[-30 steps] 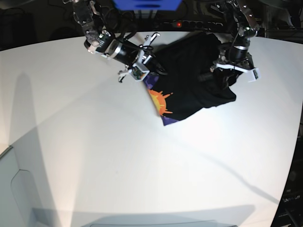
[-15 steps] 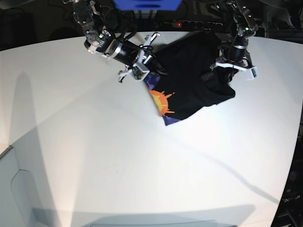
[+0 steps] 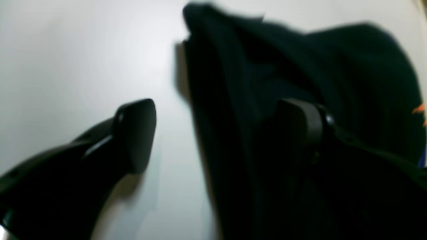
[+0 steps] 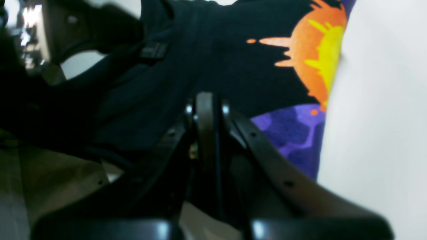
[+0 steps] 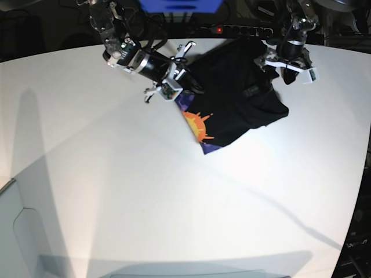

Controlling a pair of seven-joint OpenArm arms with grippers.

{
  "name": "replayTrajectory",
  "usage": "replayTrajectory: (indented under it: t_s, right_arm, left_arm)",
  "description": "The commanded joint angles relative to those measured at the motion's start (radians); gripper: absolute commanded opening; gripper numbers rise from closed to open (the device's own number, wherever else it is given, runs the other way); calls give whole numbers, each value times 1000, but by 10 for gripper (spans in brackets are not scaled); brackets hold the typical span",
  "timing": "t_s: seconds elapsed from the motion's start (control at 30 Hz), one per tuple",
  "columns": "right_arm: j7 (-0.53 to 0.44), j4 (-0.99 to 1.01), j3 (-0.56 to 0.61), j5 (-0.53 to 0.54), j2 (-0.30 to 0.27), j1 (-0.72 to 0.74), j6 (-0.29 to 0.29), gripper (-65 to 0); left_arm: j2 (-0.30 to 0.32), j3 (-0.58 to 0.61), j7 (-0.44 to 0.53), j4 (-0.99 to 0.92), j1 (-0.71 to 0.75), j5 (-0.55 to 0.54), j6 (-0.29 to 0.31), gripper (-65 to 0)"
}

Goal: Fold the T-shirt properly

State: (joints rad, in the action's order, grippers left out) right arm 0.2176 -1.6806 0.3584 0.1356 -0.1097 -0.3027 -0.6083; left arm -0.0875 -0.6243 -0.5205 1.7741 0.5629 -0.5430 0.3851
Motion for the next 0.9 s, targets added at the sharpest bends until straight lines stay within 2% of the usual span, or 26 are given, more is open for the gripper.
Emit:
replayTrajectory:
  t_s: [0.0,0.27,0.33,0.57,0.73,0.83,0.87]
  right_arm:
    - [-27,-22,-15,17,5,6,-8,-635]
    - [-27,-75,-80,17,8,3,-8,-635]
    - [-27,-97,-103,17,8,-2,-8,-635]
    - [-27,-118,-172,17,8,-3,-8,-635]
    - [-27,-118,-244,17,9,1,-8,-635]
    - [-27,-118,-296,17,11,4,-8,-635]
    - [-27,-118,-315,17,11,7,-8,-635]
  left_arm:
    - [-5,2,21,10,10,-15,7,-112]
    - [-41,14,21,-27,4,-15,7,-116]
    - [-31,47,21,-38,9,-15,7,-144]
    - [-25,67,23,-87,-11,-15,7,-449]
    - [-25,67,23,-99,-20,-7,7,-632]
    - [-16,67,21,-99,-45,-1,7,-650]
    - [5,68,21,-99,-53,-1,7,-647]
